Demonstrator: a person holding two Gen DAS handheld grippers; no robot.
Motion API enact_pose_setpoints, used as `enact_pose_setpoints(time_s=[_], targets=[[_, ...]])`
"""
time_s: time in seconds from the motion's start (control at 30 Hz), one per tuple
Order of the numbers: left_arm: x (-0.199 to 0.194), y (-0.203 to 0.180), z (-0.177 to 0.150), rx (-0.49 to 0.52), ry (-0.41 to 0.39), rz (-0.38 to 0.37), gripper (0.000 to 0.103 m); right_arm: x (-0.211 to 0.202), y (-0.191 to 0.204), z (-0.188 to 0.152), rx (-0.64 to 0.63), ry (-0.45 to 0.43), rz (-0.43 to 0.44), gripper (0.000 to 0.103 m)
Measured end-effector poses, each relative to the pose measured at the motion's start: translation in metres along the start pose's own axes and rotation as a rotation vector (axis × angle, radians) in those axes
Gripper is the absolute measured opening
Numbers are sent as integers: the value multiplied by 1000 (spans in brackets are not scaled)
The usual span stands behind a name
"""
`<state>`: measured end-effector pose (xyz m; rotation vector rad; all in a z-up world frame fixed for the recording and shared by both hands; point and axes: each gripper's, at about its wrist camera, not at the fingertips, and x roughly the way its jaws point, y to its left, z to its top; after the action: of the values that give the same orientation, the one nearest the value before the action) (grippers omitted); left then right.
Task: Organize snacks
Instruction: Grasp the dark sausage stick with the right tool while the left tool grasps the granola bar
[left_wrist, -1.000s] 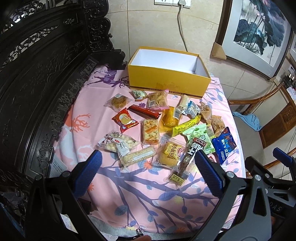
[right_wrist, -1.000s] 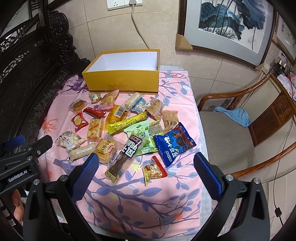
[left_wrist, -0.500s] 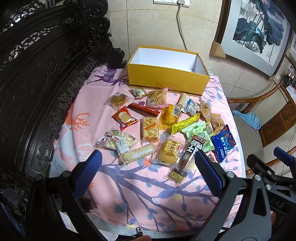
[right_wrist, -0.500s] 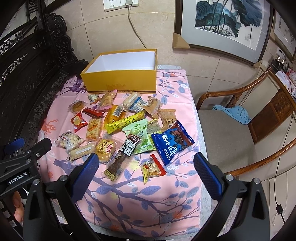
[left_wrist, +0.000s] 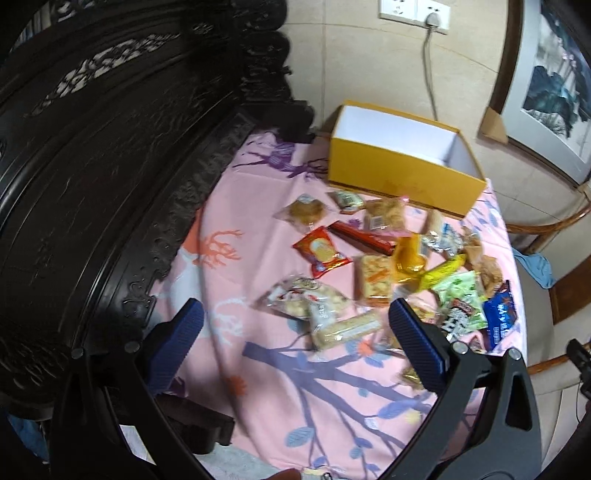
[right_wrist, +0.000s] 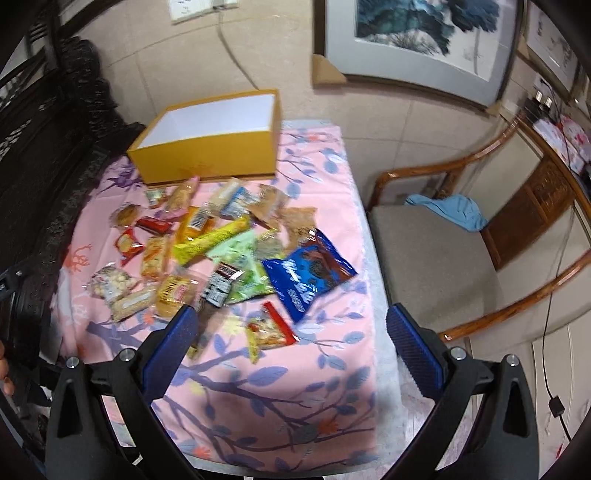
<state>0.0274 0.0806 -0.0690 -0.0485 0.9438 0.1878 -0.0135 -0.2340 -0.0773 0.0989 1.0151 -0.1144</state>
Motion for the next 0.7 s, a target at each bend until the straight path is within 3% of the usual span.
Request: enact_pose_setpoints(time_s=[0.17,0.33,0.53,0.7], targets=[[15,1,-12,16,37,-1,101,14,-8,-4,10,24,0,102],[40,-22,-31,104,57,-37,101,53,1,-11,-4,89,45,102],[74,-42,-52,175,110,-64,101,110,50,-23,-37,205,175,102],[96,-39,-57,180,145,-71,101,162,90,-30,-76,248,109,102]])
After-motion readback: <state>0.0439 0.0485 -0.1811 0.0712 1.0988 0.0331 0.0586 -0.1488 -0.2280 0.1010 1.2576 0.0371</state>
